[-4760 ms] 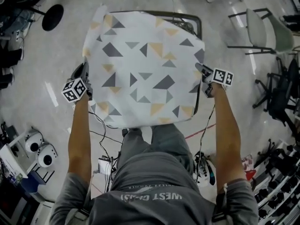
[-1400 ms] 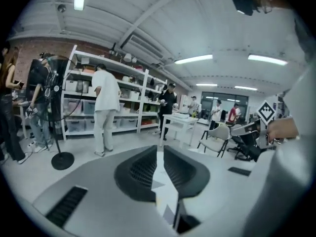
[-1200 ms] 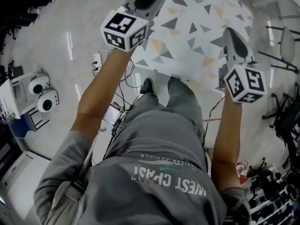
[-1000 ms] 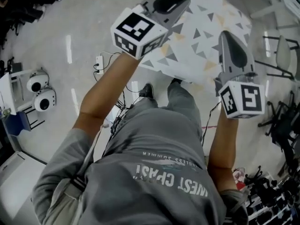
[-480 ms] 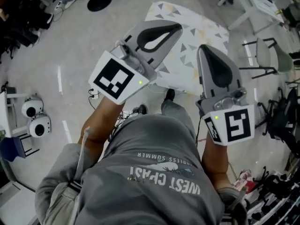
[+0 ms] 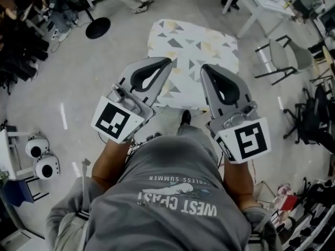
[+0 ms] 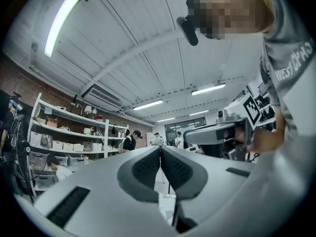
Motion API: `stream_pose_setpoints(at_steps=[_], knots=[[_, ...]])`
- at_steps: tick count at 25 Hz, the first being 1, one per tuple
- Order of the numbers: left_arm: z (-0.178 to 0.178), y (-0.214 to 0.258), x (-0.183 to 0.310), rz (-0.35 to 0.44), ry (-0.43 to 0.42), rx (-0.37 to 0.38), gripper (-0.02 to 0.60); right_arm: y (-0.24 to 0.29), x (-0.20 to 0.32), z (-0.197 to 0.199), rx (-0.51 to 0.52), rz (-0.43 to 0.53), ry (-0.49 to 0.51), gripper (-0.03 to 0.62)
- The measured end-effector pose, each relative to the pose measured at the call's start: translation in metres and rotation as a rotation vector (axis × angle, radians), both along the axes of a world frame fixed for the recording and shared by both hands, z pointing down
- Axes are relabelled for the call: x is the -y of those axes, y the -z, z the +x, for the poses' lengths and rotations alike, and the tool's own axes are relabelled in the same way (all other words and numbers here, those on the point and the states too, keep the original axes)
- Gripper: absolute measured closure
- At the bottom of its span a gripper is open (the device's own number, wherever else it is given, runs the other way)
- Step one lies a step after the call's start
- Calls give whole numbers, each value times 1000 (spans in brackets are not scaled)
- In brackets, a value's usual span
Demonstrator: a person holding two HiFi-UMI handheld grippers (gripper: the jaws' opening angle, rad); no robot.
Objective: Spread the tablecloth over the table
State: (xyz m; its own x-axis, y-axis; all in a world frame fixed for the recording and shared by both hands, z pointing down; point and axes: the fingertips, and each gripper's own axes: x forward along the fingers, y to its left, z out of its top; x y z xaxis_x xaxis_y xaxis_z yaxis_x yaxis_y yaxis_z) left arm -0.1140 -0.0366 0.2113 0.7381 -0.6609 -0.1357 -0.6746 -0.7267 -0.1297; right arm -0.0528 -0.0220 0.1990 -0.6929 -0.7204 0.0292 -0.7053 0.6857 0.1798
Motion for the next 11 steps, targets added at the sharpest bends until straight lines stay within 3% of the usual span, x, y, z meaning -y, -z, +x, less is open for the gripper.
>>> stream_pose_setpoints(at_steps=[11], knots=[[-7,-1,-4,-8,9,-1,580,0,0,-3,3,-8,0,585]])
